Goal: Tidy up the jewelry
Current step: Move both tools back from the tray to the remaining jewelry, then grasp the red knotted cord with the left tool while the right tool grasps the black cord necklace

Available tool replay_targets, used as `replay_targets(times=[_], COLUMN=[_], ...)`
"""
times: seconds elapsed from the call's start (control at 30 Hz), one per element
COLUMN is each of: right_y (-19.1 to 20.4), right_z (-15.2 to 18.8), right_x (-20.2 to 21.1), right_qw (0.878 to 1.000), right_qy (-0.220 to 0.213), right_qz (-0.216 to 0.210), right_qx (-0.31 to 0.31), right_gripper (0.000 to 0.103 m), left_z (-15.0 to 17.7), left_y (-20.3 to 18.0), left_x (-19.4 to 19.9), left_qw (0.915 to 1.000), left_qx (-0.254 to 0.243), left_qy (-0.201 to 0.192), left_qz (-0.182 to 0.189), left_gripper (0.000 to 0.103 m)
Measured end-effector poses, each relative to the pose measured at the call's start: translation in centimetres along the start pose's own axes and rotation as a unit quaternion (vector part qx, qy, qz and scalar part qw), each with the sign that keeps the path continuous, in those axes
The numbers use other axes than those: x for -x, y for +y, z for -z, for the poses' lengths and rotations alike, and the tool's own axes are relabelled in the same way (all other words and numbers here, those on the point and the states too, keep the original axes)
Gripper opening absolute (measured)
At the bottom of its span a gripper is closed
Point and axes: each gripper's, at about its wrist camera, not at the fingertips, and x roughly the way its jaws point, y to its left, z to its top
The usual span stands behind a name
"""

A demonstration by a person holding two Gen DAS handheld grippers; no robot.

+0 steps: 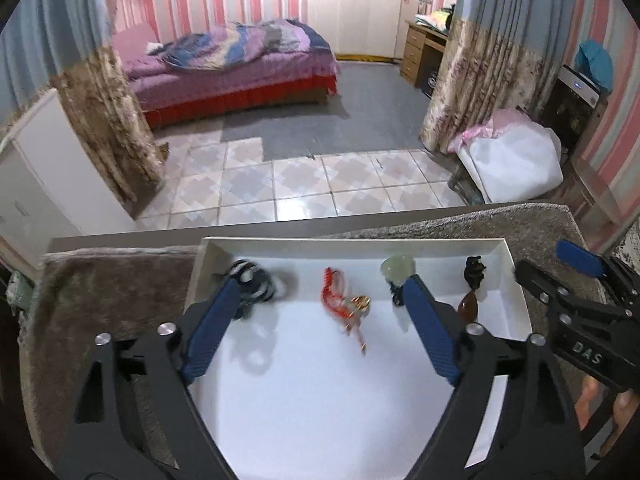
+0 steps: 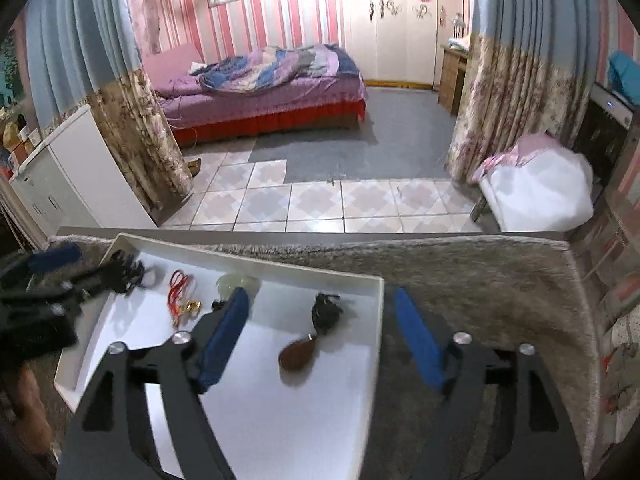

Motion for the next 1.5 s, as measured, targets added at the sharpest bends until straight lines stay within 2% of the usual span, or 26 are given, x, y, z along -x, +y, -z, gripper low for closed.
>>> replay_targets(times=[0.13,0.23,0.4,0.67,0.83,1.2,1.4,1.5], right_y=[-0.8,-1.6,-1.4,-0.2,0.3,-0.4,-0.4,-0.4], right_z=[1.9,3.8,6.9,11.6,14.4,19.4,20.8,21.2], right_x=[2.8,5.2,8.7,12.6,13.5,13.1,12.3,11.3], right_qw=[1.000,0.999,0.999,0.998,0.997,0.997,0.998,0.998], right_qy=[-0.006,-0.015,-0.026,-0.037,-0.027,-0.001,0.013,0.028], right_qz=[0.019,0.028,0.039,0.058,0.071,0.077,0.069,0.063], right_qx=[0.010,-0.001,-0.003,0.008,0.012,-0.001,-0.004,-0.002], right_gripper=[0.079,0.089,0.090,0.090,0.090,0.090,0.088,0.079], left_z=[2.4,4.1,8.2,14.2,16.8,21.6,22.8,22.8], left_y=[1.2,2.2,3.5,3.9,2.7,0.3,-1.0,-1.6], left_x=[4.4,6.7,10.1,13.4,13.5,11.1,9.8,9.2], left_qw=[0.9995,0.9995,0.9989,0.9988,0.9998,0.9993,0.9982,0.9978], left_qx=[-0.005,0.000,-0.001,-0.002,-0.001,0.008,0.003,-0.002], left_qy=[-0.022,-0.020,-0.019,-0.012,0.002,0.036,0.056,0.060], left_qz=[-0.021,-0.026,-0.044,-0.048,-0.021,0.005,0.023,0.029], left_gripper=[0.100,0.100,0.100,0.100,0.100,0.099,0.090,0.085])
